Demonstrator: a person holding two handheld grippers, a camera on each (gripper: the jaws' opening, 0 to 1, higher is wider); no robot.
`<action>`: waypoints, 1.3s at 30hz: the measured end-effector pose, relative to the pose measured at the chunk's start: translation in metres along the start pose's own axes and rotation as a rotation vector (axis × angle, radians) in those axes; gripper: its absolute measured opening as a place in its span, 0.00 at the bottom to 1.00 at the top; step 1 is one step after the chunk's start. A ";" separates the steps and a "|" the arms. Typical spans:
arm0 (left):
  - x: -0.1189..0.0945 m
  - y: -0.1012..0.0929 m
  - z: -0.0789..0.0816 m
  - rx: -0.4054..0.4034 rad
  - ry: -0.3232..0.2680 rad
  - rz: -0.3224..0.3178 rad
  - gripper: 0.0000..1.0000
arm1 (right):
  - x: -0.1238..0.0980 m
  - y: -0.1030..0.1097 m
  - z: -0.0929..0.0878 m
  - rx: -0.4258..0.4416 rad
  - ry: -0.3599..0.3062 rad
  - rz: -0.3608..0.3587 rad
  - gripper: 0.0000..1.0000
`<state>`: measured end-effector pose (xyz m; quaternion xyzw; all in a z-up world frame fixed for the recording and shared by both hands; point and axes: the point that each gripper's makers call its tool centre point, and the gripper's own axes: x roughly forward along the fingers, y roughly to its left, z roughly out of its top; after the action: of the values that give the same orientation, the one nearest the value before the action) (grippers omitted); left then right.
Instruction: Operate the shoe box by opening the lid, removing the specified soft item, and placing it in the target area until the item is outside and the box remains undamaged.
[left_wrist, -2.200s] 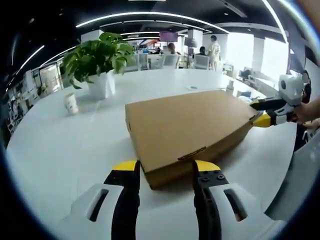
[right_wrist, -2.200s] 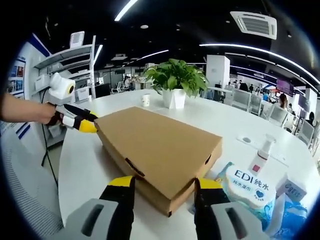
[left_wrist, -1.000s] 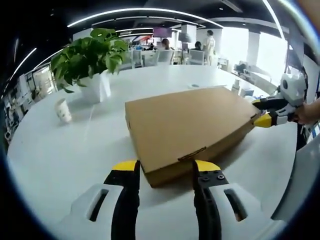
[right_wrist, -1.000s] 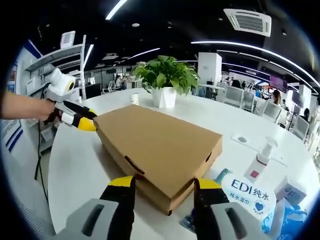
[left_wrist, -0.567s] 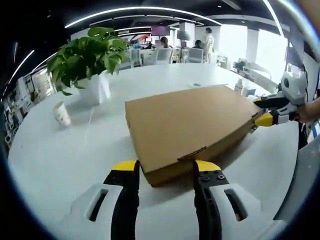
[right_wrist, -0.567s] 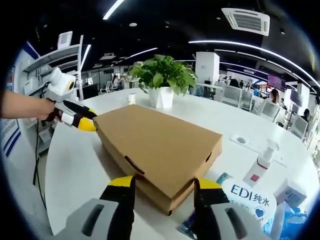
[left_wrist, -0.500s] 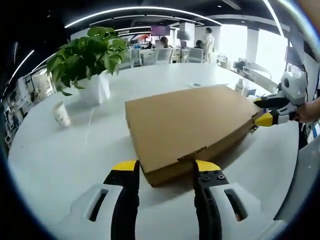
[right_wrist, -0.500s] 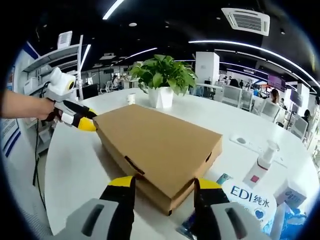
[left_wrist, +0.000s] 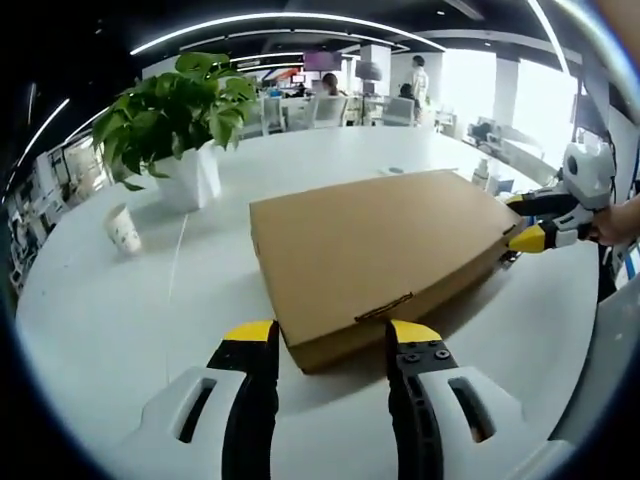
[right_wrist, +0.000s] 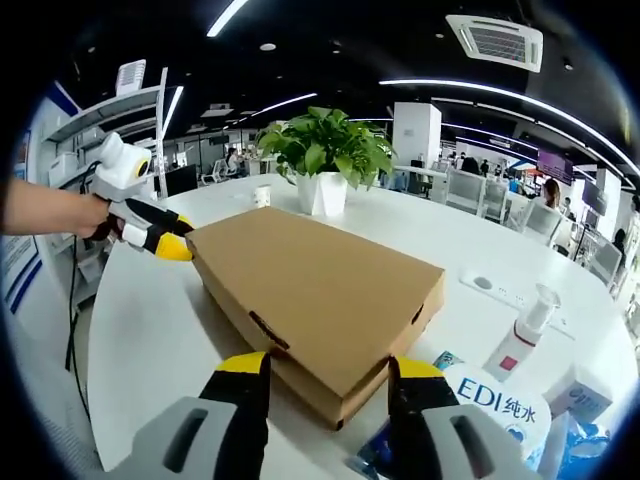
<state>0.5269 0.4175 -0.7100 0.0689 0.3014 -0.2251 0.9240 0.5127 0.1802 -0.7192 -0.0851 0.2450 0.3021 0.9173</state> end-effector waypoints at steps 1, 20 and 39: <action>0.000 0.000 0.000 0.001 0.001 0.000 0.42 | 0.000 0.000 0.000 -0.001 0.001 0.000 0.44; 0.002 -0.001 0.003 0.003 0.003 -0.003 0.44 | -0.001 -0.003 -0.001 -0.007 0.006 0.006 0.44; -0.001 -0.009 0.006 0.050 0.006 -0.010 0.54 | -0.008 0.000 -0.003 -0.007 0.024 0.034 0.47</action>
<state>0.5251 0.4083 -0.7045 0.0913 0.2986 -0.2372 0.9199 0.5058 0.1753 -0.7176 -0.0877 0.2563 0.3176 0.9087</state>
